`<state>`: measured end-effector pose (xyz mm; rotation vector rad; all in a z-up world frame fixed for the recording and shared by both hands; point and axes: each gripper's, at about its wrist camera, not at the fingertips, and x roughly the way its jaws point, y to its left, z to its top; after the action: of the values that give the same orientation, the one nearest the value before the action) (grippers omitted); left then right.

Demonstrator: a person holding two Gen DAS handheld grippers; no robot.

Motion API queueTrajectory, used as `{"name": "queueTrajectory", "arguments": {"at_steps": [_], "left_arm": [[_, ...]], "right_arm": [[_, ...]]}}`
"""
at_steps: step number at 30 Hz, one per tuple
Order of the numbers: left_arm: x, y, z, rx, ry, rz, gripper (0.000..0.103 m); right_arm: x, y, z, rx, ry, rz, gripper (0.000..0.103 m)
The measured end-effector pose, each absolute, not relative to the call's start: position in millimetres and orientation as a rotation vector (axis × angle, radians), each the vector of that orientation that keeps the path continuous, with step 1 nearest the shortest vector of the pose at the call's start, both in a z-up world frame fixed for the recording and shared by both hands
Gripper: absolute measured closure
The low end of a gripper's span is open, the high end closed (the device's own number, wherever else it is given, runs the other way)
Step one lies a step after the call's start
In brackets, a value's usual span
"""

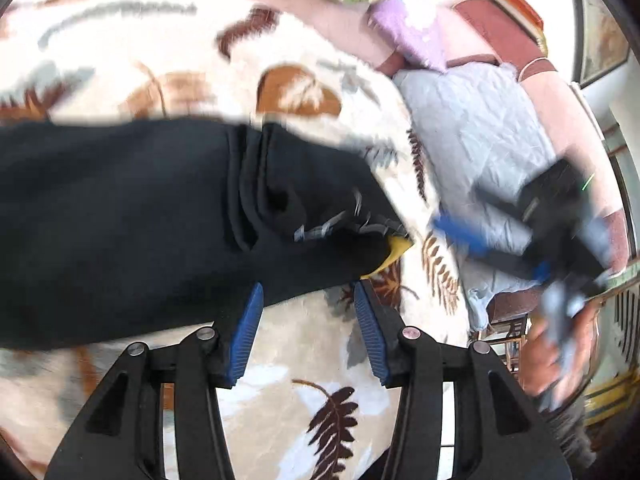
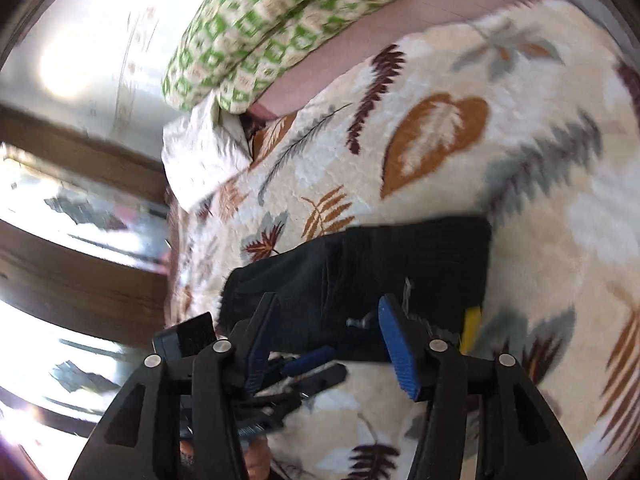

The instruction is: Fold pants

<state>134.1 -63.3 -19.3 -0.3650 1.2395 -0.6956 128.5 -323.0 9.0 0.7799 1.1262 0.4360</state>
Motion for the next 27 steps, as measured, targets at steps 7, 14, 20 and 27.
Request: {"name": "queueTrajectory", "arguments": {"at_steps": [7,14,20,27], "left_arm": [[201.7,-95.4,13.0,-0.055,1.278,-0.615,0.048],[233.9,-143.3,-0.1,0.157,1.362,-0.649,0.048],[243.0,-150.1,-11.2,0.158,1.390,-0.642,0.048],[254.1,-134.0,-27.3,0.105,1.436,-0.609,0.048]], "right_arm": [[88.0,-329.9,-71.8,1.263,1.049,0.334,0.044],[74.5,-327.1,-110.0,1.525,0.867,0.103,0.043],[76.9,-321.8,-118.4,1.581,0.741,-0.004,0.040],[77.5,-319.5,-124.6,1.589,0.701,-0.048,0.040]]}}
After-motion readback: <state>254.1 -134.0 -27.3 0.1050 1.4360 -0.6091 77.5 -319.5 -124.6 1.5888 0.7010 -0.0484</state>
